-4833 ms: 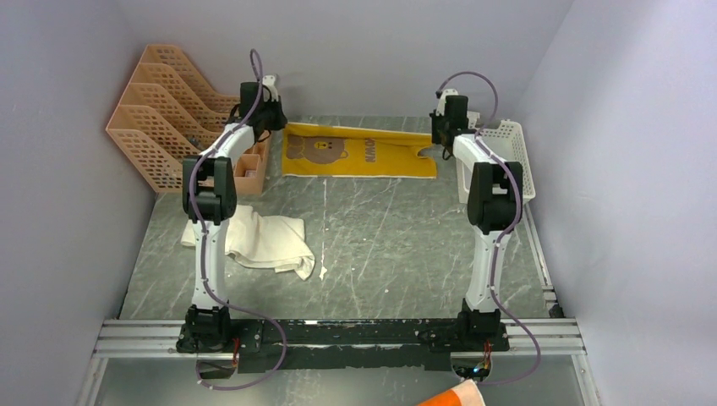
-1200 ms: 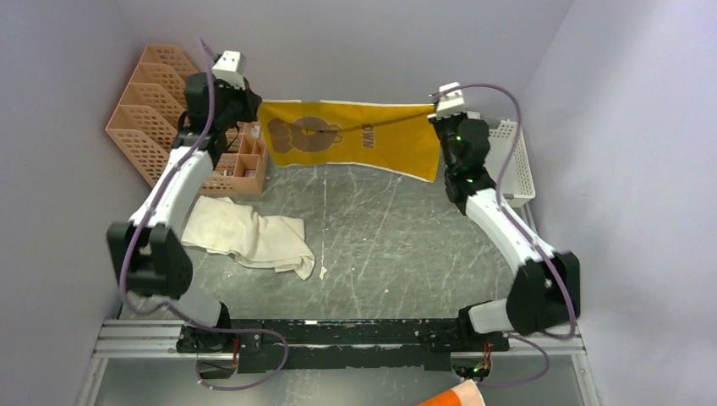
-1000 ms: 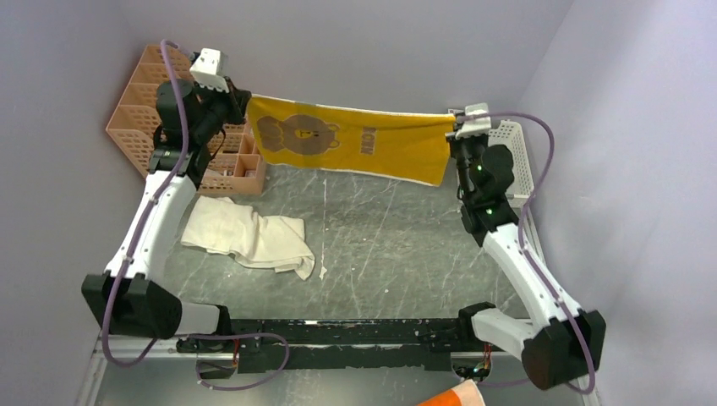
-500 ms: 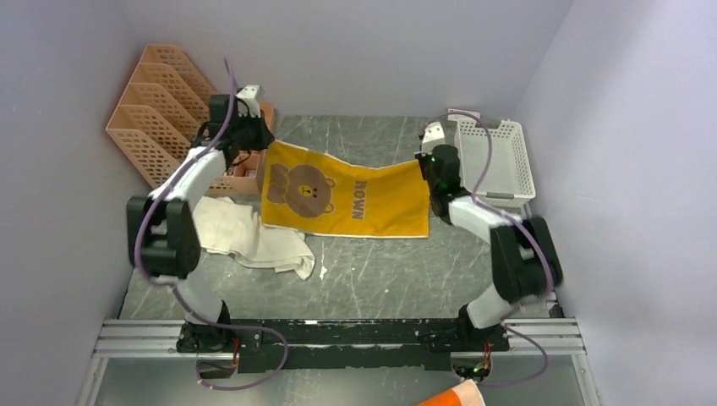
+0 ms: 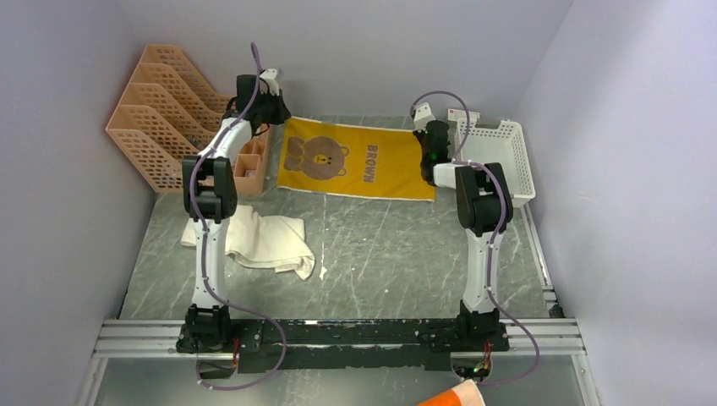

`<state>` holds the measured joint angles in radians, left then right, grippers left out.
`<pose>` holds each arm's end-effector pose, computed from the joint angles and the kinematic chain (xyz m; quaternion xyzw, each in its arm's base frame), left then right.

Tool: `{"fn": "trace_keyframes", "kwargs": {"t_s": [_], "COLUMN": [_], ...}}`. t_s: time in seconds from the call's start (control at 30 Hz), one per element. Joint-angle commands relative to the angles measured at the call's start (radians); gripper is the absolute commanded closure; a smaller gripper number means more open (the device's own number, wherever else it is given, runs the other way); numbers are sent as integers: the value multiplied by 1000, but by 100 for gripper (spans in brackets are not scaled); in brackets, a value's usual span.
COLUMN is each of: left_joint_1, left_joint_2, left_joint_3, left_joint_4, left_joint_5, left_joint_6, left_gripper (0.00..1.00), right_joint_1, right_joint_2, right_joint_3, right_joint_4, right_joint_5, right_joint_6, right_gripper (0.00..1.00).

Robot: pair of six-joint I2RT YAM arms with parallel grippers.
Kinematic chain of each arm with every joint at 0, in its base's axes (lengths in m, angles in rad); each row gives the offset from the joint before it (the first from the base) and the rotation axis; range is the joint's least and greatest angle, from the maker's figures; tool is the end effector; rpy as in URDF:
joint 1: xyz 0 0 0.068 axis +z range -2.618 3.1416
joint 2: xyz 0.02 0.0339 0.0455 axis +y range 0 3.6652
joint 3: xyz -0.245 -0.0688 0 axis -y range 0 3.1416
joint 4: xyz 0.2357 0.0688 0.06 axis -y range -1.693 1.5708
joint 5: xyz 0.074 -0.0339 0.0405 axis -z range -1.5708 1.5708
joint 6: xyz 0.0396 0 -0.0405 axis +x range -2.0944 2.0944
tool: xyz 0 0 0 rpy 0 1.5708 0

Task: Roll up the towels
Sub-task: Fold the towel at the center of the board.

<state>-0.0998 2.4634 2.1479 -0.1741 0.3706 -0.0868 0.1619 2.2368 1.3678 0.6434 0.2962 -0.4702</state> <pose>0.5472 -0.0692 0.1990 0.1003 0.8421 -0.2044 0.4889 0.4740 0.0657 0.1399 -0.1531 0.7639 -0.2087 0.5912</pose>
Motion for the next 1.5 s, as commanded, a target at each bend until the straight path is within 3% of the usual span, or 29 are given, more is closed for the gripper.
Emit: {"fn": "trace_keyframes", "kwargs": {"t_s": [0.0, 0.17, 0.43, 0.67, 0.8, 1.13, 1.27, 1.37, 1.47], "left_joint_1": [3, 3, 3, 3, -4, -12, -17, -22, -24], "left_joint_2": [-56, -243, -526, -640, -652, -627, -631, -649, -686], "left_joint_3": [-7, -266, -685, -927, -998, -1002, -1018, -1018, -1011], "left_joint_4": [71, 184, 289, 318, 344, 310, 314, 306, 307], "left_joint_5": [0, -15, -33, -61, -76, -89, -98, -104, -91], "left_joint_6": [60, 74, 39, -10, -18, -35, -41, -38, -37], "left_gripper": [93, 93, 93, 93, 93, 89, 83, 72, 42], "right_joint_1": [3, 12, 19, 26, 34, 41, 40, 40, 41], "right_joint_2": [-34, -172, -432, -544, -569, -630, -645, -651, -662], "right_joint_3": [24, -94, -337, -500, -521, -554, -558, -550, -527], "right_joint_4": [74, 82, -90, -144, -184, -259, -294, -319, -359], "right_joint_5": [-33, -39, -127, -123, -102, -98, -95, -99, -113], "right_joint_6": [-106, -89, -16, 3, 12, 56, 79, 98, 126], "right_gripper": [100, 100, 100, 100, 100, 100, 100, 95, 85]}}
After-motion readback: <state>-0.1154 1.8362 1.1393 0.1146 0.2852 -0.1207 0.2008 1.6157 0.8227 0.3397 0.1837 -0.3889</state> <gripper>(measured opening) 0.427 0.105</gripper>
